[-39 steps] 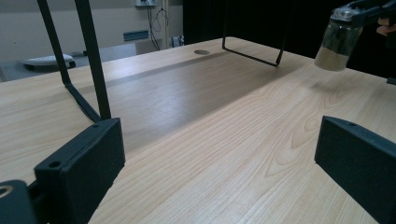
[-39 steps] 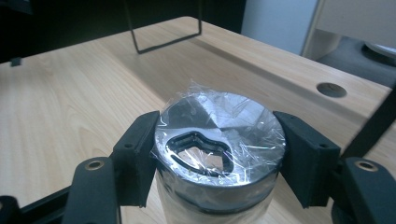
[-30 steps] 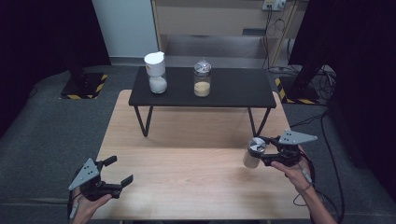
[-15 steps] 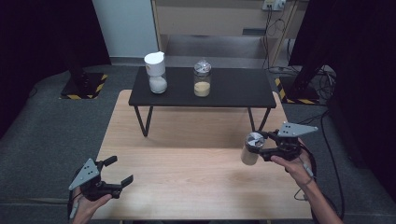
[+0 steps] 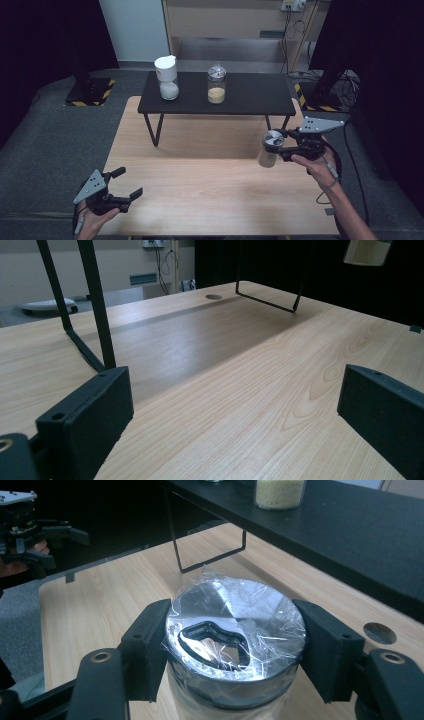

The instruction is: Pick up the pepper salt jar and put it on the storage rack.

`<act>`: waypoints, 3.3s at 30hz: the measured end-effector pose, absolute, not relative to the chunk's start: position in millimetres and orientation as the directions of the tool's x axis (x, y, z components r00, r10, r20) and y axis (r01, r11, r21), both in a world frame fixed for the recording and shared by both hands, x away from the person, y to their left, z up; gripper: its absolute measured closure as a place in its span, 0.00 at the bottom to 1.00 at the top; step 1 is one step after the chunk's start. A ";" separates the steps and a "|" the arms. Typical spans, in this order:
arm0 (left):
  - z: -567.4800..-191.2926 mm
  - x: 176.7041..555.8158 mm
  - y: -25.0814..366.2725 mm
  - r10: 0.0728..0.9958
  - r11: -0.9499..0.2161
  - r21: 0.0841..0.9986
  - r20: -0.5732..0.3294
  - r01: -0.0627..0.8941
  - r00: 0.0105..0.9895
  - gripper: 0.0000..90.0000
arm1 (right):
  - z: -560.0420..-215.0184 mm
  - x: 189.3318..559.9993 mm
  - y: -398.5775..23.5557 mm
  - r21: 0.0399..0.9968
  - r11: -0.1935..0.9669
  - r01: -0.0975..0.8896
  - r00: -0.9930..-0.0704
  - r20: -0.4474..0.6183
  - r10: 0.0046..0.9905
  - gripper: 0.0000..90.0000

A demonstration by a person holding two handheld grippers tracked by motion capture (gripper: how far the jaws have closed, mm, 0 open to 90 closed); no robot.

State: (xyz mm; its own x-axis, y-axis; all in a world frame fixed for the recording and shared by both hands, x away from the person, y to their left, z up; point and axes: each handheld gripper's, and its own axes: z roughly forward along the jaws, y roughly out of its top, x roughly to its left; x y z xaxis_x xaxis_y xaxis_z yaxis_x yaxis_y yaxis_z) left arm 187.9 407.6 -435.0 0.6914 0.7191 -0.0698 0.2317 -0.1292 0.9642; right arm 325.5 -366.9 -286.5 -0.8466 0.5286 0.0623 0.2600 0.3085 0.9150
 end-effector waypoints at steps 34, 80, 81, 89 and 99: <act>-436.0 189.0 408.8 0.713 -0.121 0.965 -0.079 0.233 0.697 0.00 | -221.1 355.2 -353.0 0.913 0.299 0.278 -0.823 0.066 0.565 0.39; -436.7 189.3 410.0 0.709 -0.116 0.966 -0.083 0.232 0.700 0.00 | -188.6 411.9 -315.1 0.922 0.241 0.303 -0.656 0.018 0.755 0.39; -436.6 189.3 410.0 0.709 -0.117 0.966 -0.082 0.232 0.700 0.00 | -189.1 413.3 -314.6 0.922 0.237 0.306 -0.651 0.021 0.759 0.39; -436.8 189.6 410.0 0.709 -0.116 0.965 -0.083 0.233 0.700 0.00 | -194.5 422.9 -308.6 0.923 0.223 0.313 -0.623 0.023 0.782 0.39; -436.8 189.6 410.1 0.707 -0.117 0.966 -0.083 0.232 0.702 0.00 | -200.9 431.7 -295.7 0.918 0.236 0.319 -0.603 0.004 0.798 0.39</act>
